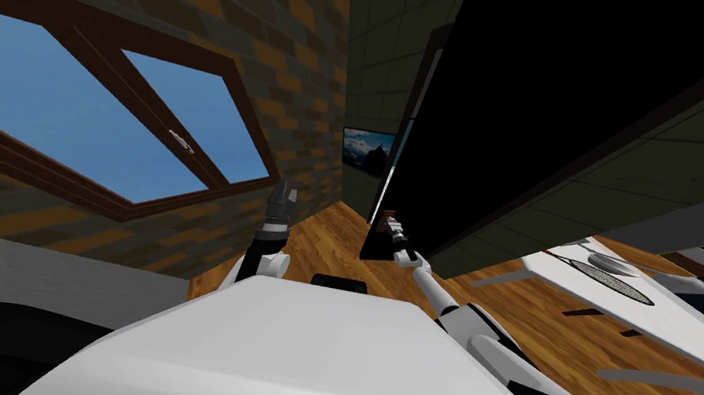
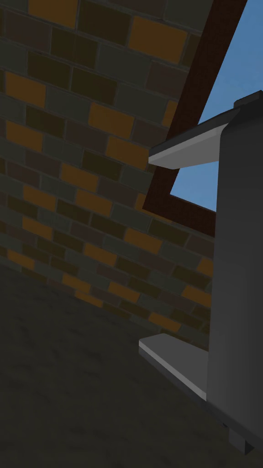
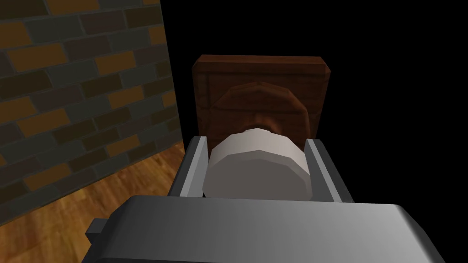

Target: Pull the door open

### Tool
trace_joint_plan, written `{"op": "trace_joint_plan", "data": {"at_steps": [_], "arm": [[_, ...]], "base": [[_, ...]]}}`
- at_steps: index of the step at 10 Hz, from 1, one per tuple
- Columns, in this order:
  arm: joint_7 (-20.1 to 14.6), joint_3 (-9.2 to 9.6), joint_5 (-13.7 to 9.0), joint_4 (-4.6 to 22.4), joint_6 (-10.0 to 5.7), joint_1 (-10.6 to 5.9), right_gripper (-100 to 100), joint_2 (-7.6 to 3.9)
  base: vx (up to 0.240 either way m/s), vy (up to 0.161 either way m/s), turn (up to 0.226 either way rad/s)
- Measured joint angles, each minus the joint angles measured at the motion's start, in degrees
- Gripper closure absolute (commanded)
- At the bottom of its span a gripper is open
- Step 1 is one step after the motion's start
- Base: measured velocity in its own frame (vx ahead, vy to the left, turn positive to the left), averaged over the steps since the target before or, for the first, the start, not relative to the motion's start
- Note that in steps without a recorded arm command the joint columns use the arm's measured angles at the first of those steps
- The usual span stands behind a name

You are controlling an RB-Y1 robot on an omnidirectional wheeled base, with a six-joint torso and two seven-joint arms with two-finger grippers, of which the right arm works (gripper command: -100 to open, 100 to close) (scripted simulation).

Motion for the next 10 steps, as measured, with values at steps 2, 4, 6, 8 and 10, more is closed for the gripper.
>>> {"op": "trace_joint_plan", "data": {"at_steps": [2, 4, 6, 8, 10], "arm": [[-1.42, 1.38, 0.34, -0.68, -0.5, 0.27, 100, -1.0], [-2.56, 2.7, 0.68, -1.37, -0.85, 0.43, 100, -1.76], [-3.34, 3.62, 0.93, -1.43, -1.3, 0.52, 100, -2.4], [-4.67, 4.89, 1.27, -2.4, -2.16, 0.81, 100, -3.68], [-6.06, 6.43, 1.68, -3.12, -3.09, 1.26, 100, -4.9]], "base": [[-0.17, -0.117, 0.057], [-0.107, -0.089, 0.041], [-0.155, -0.096, 0.089], [-0.14, -0.098, 0.058], [-0.165, -0.128, 0.072]]}}
